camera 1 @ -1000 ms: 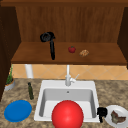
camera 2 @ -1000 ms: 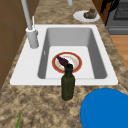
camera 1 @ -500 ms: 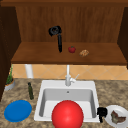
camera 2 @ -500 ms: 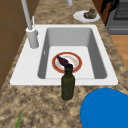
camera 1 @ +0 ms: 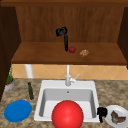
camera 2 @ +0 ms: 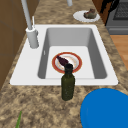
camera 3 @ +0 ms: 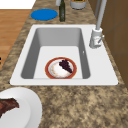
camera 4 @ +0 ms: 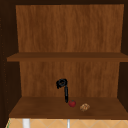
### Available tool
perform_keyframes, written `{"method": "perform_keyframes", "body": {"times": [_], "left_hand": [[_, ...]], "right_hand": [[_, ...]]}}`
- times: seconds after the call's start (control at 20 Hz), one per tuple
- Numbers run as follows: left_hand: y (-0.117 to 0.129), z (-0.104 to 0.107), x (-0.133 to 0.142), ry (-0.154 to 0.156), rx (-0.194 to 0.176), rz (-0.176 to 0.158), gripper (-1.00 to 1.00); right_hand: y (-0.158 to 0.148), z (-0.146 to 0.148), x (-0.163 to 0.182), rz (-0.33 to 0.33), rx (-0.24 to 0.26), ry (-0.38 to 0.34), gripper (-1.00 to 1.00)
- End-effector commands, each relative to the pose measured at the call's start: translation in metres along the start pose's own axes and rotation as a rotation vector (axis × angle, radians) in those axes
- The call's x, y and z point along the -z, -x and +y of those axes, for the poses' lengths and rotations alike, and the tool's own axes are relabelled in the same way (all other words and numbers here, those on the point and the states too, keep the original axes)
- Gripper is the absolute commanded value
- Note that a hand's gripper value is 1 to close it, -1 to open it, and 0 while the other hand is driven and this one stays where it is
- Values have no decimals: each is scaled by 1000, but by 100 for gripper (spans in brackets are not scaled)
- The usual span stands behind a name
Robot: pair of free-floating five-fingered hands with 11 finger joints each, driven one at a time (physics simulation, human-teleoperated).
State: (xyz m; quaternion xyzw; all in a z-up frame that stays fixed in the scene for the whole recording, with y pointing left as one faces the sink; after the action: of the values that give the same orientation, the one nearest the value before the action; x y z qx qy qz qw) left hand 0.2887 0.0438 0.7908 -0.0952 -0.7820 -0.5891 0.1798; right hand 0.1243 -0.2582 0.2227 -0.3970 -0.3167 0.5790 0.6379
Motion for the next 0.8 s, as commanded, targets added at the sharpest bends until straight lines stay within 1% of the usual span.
{"method": "perform_keyframes", "body": {"times": [0.0, 0.15, 0.25, 0.35, 0.4, 0.45, 0.55, 0.65, 0.75], "left_hand": [[29, -3, 15, 45, -6, 22, -100], [49, -3, 26, 56, -9, 28, -100], [63, 0, 36, 54, -3, 27, -100], [78, 1, 41, 63, -11, 34, -100], [84, 2, 44, 66, -22, 38, -100], [89, 0, 43, 67, -49, 46, -100], [95, -2, 44, 72, -90, 59, -100], [97, 0, 44, 63, -133, 61, -100], [99, 1, 46, 69, -169, 56, -100]], "right_hand": [[0, 0, 0, 0, 0, 0, 0], [0, 0, 0, 0, 0, 0, 0], [0, 0, 0, 0, 0, 0, 0], [0, 0, 0, 0, 0, 0, 0], [0, 0, 0, 0, 0, 0, 0], [0, 0, 0, 0, 0, 0, 0], [0, 0, 0, 0, 0, 0, 0], [0, 0, 0, 0, 0, 0, 0], [0, 0, 0, 0, 0, 0, 0]]}}
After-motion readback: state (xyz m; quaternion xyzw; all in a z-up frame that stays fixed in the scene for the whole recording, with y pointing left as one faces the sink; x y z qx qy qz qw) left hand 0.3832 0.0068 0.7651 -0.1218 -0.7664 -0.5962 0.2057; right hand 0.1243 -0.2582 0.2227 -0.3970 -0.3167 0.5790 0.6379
